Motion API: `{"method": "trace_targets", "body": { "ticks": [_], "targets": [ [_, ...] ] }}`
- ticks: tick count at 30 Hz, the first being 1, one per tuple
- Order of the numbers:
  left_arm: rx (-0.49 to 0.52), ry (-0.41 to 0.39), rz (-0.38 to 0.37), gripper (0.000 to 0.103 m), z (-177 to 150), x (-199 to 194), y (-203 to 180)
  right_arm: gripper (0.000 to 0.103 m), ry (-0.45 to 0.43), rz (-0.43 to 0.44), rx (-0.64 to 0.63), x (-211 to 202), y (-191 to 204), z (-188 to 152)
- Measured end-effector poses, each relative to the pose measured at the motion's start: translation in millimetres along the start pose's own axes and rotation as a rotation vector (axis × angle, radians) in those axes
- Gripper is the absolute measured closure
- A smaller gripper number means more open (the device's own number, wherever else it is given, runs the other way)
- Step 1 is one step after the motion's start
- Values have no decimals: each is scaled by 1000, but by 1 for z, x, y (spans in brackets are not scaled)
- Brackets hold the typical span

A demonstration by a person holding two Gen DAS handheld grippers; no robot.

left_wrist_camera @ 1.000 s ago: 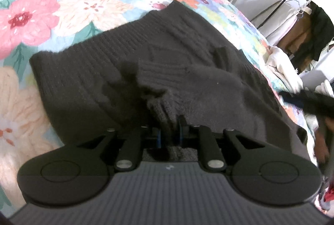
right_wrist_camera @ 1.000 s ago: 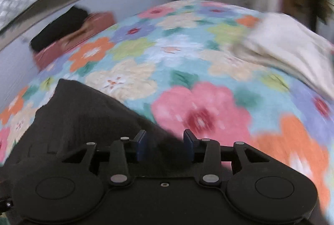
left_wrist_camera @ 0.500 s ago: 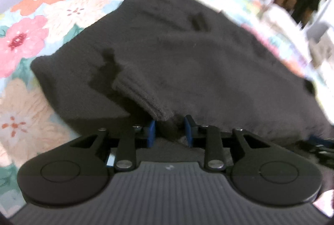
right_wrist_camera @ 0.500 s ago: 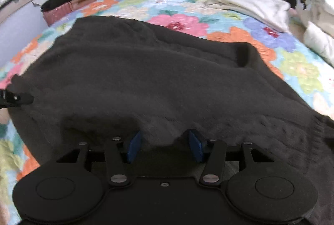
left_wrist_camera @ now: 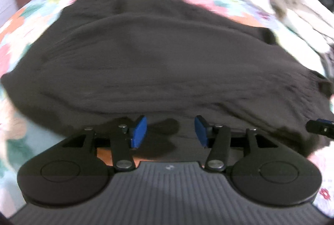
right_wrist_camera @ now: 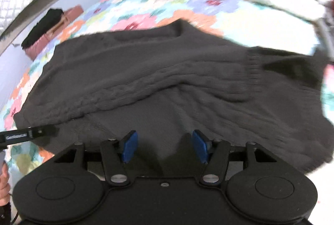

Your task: Fold clothes

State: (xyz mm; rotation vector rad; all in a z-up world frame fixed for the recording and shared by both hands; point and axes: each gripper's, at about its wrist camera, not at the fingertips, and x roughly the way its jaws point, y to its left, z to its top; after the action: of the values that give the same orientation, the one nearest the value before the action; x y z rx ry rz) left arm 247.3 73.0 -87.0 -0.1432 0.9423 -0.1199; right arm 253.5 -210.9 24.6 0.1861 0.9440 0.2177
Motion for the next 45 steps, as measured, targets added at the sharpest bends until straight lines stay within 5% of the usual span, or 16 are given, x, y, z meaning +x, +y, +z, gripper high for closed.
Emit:
{"method": "trace_targets", "body": {
  "ticks": [3, 6, 13, 21, 24, 32, 34, 36, 40, 45],
  "targets": [
    [68, -40, -94, 43, -9, -9, -32, 23, -46, -53, 44, -26, -22, -24],
    [151, -59, -166, 41, -22, -13, -64, 23, -70, -88, 130, -44, -56, -47],
    [270, -23, -275, 39, -49, -17, -117, 22, -106, 21, 352, -48, -110, -76],
    [301, 10, -291, 39, -56, 3, -129, 21, -165, 101, 670, -15, -139, -91],
    [276, 14, -295, 39, -51, 8, -126, 21, -194, 158, 697, -6, -129, -89],
    [165, 4, -299, 39, -34, 16, -99, 21, -342, 13, 558, 22, -105, -63],
    [127, 6, -306, 39, -29, 17, -88, 39, -348, -35, 472, 26, -91, -54],
    [90, 8, -314, 39, -24, 18, -78, 76, -358, -98, 357, 24, -80, -45],
    [8, 3, -329, 39, -10, 17, -53, 78, -431, -114, 246, 15, -59, -10],
    [-121, -62, -339, 39, 11, -2, -2, 78, -483, -16, -14, 8, 13, 34]
  ]
}}
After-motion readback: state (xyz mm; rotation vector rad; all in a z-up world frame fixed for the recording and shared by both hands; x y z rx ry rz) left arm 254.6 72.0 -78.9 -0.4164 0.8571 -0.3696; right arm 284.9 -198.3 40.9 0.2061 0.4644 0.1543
